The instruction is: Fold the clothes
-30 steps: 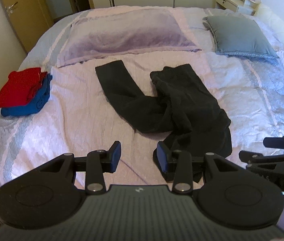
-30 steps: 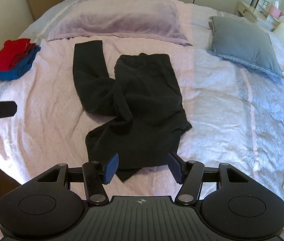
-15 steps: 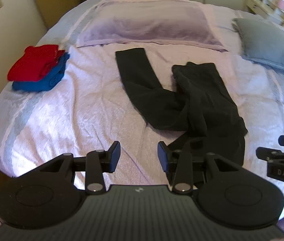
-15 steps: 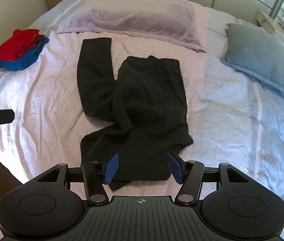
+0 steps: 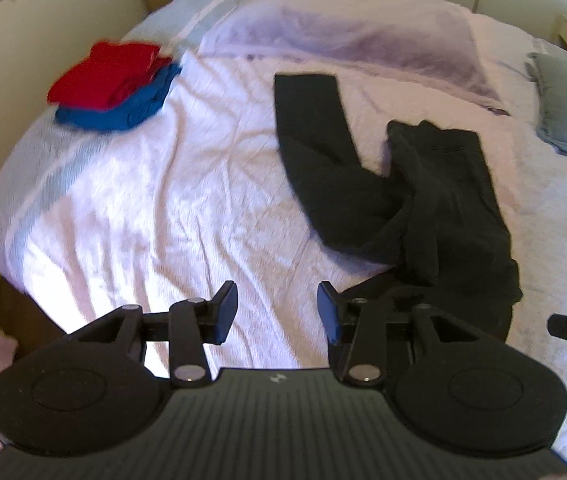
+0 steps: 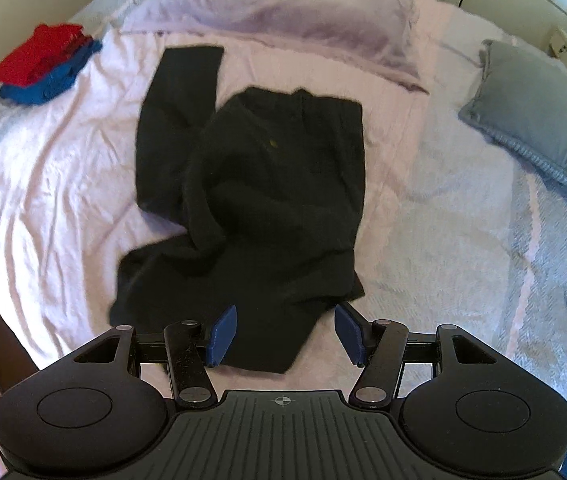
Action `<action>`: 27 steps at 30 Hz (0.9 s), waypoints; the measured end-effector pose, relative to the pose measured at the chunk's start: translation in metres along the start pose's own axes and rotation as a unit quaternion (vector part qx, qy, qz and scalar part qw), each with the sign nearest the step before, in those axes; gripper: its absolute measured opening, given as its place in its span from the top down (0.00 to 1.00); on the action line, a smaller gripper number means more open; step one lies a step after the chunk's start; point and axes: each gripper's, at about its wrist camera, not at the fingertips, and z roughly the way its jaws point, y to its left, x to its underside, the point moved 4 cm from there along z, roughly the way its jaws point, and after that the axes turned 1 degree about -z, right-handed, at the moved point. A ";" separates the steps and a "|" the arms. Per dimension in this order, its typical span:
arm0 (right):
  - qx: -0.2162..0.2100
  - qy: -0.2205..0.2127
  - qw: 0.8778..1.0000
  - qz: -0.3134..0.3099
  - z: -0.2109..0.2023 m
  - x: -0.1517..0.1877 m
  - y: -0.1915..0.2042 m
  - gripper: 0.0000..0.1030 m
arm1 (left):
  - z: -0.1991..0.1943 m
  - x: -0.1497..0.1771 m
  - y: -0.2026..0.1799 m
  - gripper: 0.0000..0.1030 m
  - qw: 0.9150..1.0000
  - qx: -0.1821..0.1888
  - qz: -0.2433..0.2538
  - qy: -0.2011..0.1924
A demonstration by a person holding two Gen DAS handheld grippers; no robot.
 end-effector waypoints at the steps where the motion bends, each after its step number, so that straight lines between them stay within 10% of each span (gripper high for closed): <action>1: 0.000 0.008 1.000 0.002 0.007 0.001 -0.005 0.44 | 0.007 0.003 0.003 0.62 1.000 0.000 -0.008 0.007; 16: 0.042 0.062 0.995 0.072 0.101 0.002 -0.053 0.44 | 0.117 0.012 0.044 0.62 0.998 0.021 -0.031 0.056; 27: -0.010 -0.074 0.993 0.090 0.112 -0.094 0.000 0.44 | 0.152 -0.005 0.070 0.62 0.997 0.048 -0.024 0.051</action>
